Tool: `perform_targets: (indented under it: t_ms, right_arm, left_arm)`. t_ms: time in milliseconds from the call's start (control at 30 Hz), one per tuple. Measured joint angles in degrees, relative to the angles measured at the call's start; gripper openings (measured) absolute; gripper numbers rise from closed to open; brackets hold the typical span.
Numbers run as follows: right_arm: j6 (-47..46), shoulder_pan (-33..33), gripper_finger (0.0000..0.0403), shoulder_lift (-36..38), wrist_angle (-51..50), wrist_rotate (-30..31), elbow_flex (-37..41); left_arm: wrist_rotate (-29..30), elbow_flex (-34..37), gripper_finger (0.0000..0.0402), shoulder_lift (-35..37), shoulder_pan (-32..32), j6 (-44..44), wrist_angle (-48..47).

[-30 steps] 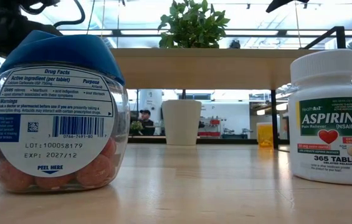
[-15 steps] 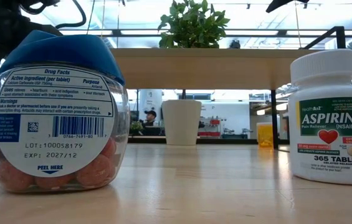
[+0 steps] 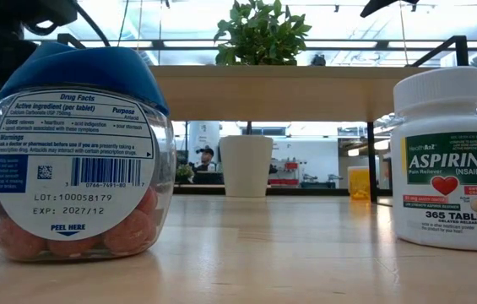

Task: Pick and place medicine bottles onto shelf by color
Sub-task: Put the top left white and blue pill bottle on the shelf

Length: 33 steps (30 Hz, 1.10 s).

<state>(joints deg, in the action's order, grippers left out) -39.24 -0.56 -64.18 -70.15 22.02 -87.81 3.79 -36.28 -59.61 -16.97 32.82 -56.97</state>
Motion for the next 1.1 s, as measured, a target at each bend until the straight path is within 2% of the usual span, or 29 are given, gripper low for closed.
perform_targets:
  t_ms: [267, 433, 567, 800, 1033, 1100]
  right_arm:
    - [0.01, -0.01, 0.0269, 0.0, 0.0, 0.02, 0.0]
    - [0.02, 0.0, 0.0269, 0.0, 0.0, 0.02, 0.0]
    - [0.02, -0.02, 0.0269, 0.0, 0.0, 0.02, 0.0]
    - [1.18, -0.02, 0.0269, 0.0, 0.0, 0.02, 0.0]
    - [1.52, 0.0, 0.0269, 0.0, 0.0, 0.04, 0.0]
    - [1.55, -0.01, 0.0269, 0.0, 0.0, 0.04, 0.02]
  left_arm:
    - [1.58, -1.52, 0.0345, 0.0, 0.0, -4.85, 0.11]
    - [1.57, -1.52, 0.0338, 0.0, 0.0, -4.75, 0.13]
    - [1.77, -1.52, 0.03, 0.0, 0.0, -2.19, 0.21]
    - [1.77, -1.54, 0.0179, 0.0, 0.0, -0.39, 0.31]
    - [-0.76, -2.14, 0.0173, 0.0, 0.02, 1.02, 0.12]
    - [-1.11, -3.63, 0.0186, 0.0, 0.0, 1.67, -0.19]
